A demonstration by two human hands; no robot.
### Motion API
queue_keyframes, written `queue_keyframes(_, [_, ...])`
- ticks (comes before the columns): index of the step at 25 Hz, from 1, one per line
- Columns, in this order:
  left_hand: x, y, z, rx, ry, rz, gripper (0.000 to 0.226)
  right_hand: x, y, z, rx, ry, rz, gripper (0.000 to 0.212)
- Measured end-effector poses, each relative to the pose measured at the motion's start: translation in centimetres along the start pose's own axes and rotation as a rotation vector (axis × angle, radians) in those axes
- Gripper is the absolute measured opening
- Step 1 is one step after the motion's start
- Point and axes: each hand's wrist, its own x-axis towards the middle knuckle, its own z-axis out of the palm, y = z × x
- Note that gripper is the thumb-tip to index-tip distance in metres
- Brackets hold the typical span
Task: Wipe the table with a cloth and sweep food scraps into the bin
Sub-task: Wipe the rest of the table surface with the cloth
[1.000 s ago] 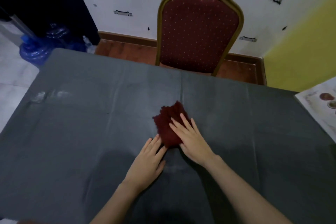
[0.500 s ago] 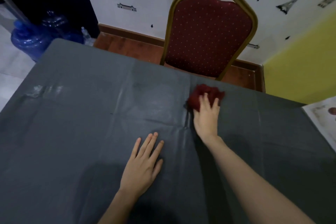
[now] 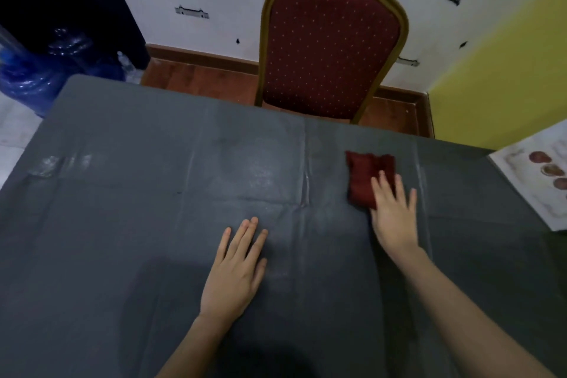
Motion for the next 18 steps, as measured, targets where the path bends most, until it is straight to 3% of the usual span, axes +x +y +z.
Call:
queue_keyframes(3, [0.0, 0.1, 0.1, 0.005, 0.012, -0.002, 0.052, -2.3, -1.1, 0.4, 0.173, 0.037, 0.159, 0.057])
queue_keyframes(5, [-0.1, 0.2, 0.0, 0.009, 0.012, -0.001, 0.052, -3.3, -4.6, 0.6, 0.298, 0.073, 0.140, 0.053])
queue_keyframes(9, [0.0, 0.2, -0.2, -0.028, 0.042, -0.005, 0.052, -7.3, -10.0, 0.4, 0.366, 0.059, -0.168, 0.068])
queue_keyframes(12, [0.0, 0.9, -0.3, -0.054, 0.060, -0.016, 0.051, -10.9, -8.3, 0.5, 0.248, 0.024, -0.380, 0.074])
queue_keyframes(15, [-0.1, 3.0, -0.1, -0.071, 0.057, -0.084, 0.050, -13.4, -4.6, 1.3, 0.213, 0.023, -0.439, 0.071])
queue_keyframes(18, [-1.3, 6.3, 0.9, -0.034, 0.020, -0.013, 0.049, -15.0, -1.7, 1.7, 0.181, 0.028, -0.438, 0.063])
